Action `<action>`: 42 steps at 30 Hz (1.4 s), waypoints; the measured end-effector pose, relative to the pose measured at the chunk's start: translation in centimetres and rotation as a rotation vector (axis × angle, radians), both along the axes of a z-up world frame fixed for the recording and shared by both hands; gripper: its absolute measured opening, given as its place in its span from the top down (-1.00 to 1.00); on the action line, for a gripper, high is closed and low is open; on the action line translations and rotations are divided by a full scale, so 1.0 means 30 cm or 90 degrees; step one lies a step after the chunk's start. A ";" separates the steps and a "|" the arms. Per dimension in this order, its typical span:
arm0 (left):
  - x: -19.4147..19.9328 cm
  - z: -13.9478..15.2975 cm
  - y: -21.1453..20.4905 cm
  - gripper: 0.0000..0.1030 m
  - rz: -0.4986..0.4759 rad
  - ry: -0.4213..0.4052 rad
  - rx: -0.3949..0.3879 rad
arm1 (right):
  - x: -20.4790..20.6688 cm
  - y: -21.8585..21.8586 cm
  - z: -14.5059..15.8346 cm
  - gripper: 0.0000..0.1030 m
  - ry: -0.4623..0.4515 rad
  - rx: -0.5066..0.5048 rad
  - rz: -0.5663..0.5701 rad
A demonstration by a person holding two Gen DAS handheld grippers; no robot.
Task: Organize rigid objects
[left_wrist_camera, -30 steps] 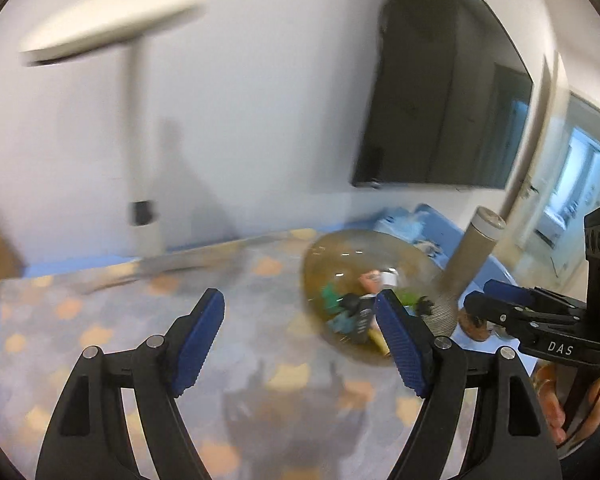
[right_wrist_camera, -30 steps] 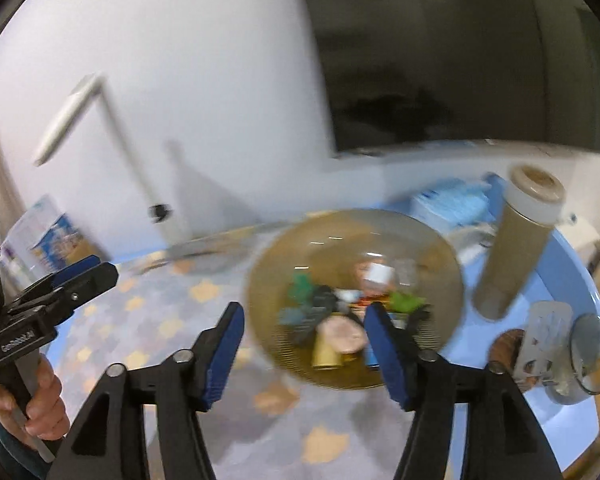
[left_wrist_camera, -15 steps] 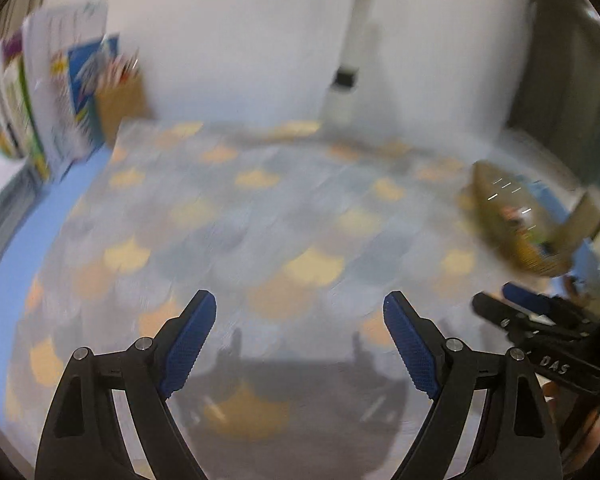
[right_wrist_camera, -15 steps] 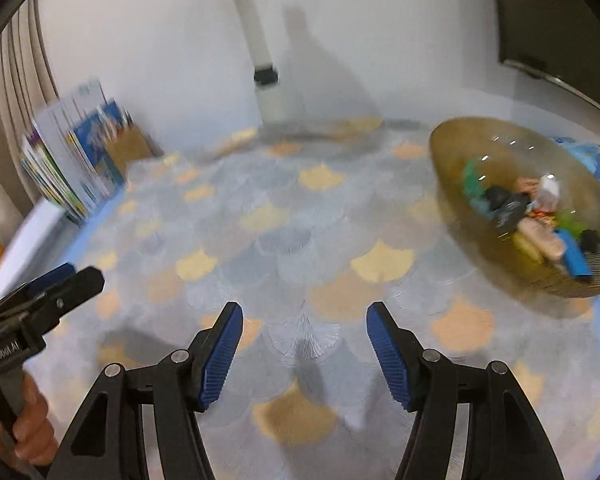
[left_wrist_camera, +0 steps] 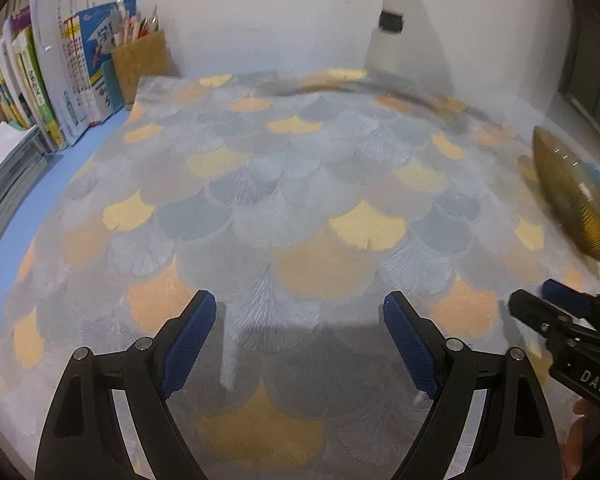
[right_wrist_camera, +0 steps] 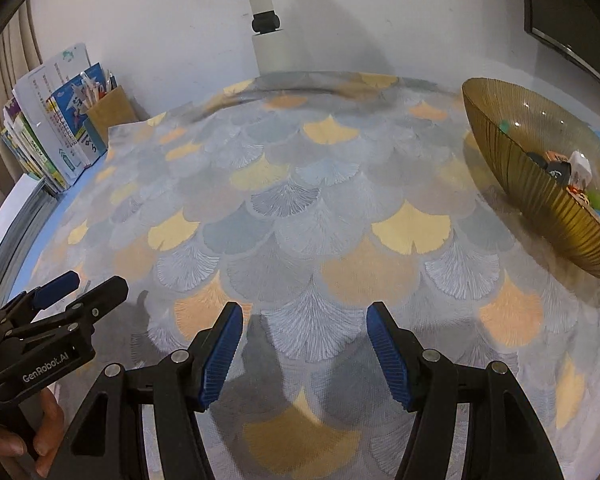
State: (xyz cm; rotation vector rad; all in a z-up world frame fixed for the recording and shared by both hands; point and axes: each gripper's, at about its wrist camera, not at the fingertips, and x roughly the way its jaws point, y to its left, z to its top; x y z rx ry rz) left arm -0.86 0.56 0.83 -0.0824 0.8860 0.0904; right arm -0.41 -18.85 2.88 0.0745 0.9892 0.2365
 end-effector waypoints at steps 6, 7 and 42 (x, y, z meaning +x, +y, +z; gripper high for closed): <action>0.001 -0.013 -0.029 -0.66 0.001 0.015 0.043 | -0.020 0.053 -0.005 -0.22 -0.012 -0.058 0.018; 0.001 -0.014 -0.029 -0.68 -0.002 0.016 0.041 | -0.022 0.062 -0.007 -0.22 -0.012 -0.065 0.025; 0.017 -0.030 -0.023 -1.00 -0.006 0.039 0.019 | -0.003 0.052 -0.011 -0.45 -0.002 -0.084 0.008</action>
